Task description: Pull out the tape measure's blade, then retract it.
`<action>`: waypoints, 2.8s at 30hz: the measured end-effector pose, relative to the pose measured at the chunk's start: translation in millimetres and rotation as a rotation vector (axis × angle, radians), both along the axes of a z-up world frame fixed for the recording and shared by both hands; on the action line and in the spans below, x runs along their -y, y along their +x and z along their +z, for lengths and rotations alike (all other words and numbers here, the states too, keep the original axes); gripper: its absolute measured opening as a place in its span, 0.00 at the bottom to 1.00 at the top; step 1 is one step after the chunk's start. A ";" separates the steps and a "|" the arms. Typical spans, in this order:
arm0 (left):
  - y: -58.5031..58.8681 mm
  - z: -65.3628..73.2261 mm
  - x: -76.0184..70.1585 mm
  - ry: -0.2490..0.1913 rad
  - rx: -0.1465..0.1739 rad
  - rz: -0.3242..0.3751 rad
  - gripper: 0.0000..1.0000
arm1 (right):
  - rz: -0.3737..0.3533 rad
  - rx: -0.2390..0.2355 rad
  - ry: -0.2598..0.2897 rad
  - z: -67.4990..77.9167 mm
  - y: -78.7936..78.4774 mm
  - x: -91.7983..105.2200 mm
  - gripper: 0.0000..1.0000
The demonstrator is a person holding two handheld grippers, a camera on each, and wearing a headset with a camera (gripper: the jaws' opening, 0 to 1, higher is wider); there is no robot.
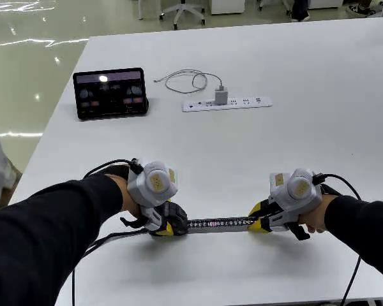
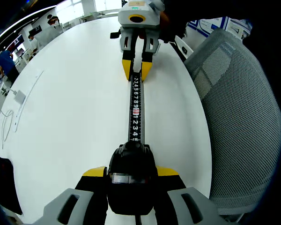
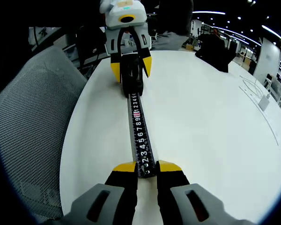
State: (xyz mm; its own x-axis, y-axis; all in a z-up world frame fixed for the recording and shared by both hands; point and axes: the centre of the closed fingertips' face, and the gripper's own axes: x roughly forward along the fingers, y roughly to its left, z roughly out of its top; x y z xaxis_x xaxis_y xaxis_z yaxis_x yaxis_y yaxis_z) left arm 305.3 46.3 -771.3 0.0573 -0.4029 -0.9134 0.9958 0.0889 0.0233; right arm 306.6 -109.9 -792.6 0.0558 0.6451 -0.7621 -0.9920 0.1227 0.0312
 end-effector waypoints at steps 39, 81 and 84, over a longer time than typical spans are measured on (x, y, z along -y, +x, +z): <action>-0.4 1.2 1.8 0.007 0.005 0.006 0.33 | -0.014 0.003 -0.017 -0.5 1.3 27.5 0.10; 0.3 -0.7 0.2 0.005 0.004 0.008 0.33 | -0.040 -0.003 -0.031 -0.9 3.1 49.1 0.10; 0.0 -0.4 0.3 0.003 0.004 0.008 0.33 | -0.043 -0.004 -0.033 -1.2 3.1 51.2 0.10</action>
